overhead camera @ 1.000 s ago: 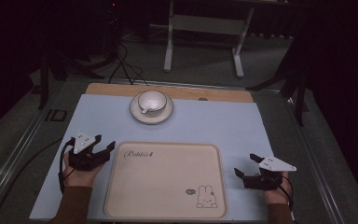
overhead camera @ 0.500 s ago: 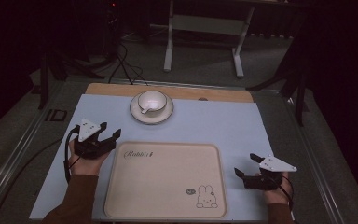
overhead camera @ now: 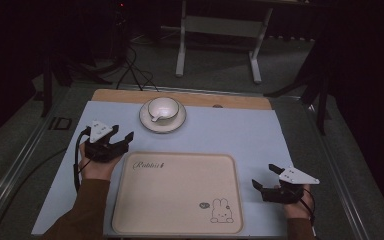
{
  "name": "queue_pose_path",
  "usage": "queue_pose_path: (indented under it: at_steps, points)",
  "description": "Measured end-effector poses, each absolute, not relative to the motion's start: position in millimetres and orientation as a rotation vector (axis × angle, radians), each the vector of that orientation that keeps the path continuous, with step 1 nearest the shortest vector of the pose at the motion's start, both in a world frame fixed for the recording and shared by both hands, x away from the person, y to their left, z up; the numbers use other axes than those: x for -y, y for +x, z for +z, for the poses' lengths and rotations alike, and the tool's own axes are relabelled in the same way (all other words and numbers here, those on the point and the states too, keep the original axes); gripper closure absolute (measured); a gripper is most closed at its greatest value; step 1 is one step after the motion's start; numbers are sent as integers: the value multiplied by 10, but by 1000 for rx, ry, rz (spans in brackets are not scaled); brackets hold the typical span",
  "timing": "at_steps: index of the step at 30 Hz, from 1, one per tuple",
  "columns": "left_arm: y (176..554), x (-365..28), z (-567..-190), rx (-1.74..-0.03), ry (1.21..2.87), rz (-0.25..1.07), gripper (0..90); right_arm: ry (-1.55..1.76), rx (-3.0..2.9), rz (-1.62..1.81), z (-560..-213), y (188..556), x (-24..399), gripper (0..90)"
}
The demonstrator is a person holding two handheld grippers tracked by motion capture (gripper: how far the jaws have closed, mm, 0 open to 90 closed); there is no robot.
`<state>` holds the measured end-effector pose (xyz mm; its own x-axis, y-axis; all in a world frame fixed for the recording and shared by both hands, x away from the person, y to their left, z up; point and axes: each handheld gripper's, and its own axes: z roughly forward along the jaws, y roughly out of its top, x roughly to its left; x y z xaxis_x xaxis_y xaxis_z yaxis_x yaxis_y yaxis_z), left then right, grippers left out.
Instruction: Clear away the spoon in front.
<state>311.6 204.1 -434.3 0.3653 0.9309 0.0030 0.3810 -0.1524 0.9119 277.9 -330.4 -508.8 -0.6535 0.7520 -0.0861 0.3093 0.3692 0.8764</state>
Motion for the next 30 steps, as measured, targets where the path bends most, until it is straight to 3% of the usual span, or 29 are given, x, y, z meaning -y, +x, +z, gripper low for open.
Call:
queue_pose_path:
  at_steps: [30]
  points:
    - [3566,-1769,-4366,-1157,1785,733,422,910,-2149,1236,-5079,2771,3315,137]
